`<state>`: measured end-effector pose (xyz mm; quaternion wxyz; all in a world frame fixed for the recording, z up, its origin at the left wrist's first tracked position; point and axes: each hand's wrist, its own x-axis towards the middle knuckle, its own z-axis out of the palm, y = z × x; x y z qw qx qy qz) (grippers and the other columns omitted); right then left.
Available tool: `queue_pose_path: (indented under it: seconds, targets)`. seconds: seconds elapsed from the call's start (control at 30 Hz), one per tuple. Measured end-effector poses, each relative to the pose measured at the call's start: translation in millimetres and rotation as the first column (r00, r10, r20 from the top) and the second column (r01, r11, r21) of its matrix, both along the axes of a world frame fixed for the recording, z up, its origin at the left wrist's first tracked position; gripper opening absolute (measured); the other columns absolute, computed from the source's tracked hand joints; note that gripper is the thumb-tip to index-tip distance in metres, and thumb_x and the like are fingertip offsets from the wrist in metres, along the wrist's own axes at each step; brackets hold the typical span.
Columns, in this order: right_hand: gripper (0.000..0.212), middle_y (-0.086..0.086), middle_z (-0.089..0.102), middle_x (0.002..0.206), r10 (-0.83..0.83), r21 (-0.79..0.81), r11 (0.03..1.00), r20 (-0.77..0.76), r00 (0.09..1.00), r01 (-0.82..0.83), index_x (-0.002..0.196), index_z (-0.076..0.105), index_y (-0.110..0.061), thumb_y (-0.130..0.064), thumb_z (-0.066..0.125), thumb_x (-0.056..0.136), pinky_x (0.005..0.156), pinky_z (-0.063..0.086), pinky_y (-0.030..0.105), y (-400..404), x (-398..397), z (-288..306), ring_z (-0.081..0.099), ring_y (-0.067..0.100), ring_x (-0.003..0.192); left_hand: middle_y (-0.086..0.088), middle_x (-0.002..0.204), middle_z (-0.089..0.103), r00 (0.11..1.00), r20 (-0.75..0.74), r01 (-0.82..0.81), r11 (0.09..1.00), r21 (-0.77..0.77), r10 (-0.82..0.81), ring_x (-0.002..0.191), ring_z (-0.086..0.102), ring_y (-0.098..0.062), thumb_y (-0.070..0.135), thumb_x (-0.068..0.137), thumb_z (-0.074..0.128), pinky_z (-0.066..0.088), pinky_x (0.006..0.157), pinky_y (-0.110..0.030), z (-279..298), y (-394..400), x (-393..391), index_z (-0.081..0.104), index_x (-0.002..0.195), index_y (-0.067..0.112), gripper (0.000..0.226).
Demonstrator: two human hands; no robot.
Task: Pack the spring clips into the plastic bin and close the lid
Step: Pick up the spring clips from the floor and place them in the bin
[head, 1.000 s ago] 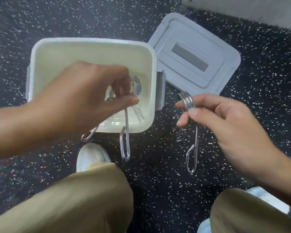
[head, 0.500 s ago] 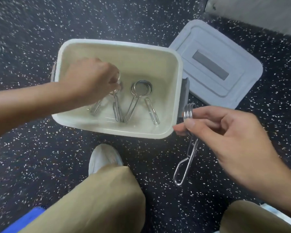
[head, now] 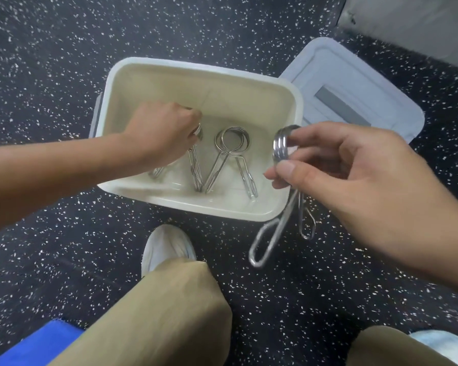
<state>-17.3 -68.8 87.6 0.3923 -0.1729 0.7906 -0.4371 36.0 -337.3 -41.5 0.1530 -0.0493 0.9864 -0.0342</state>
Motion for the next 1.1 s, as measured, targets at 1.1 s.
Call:
queue_pose_path:
  seconds: [1.1]
  targets:
    - [0.036,0.001,0.042,0.056,0.201,0.433,0.890,-0.084,0.976,-0.146,0.056,0.040,-0.015,-0.014,0.056,0.088,0.043,0.024,0.028,-126.6,-3.4,-95.4,0.037,0.017,0.050,-0.007,0.090,0.070,0.996,-0.084,0.004,0.979,0.202,0.014,0.069,0.062,-0.036,0.035,0.092,0.057,0.053,0.059,-0.041,34.0,-8.2,26.3,0.058,0.098,0.025,0.012]
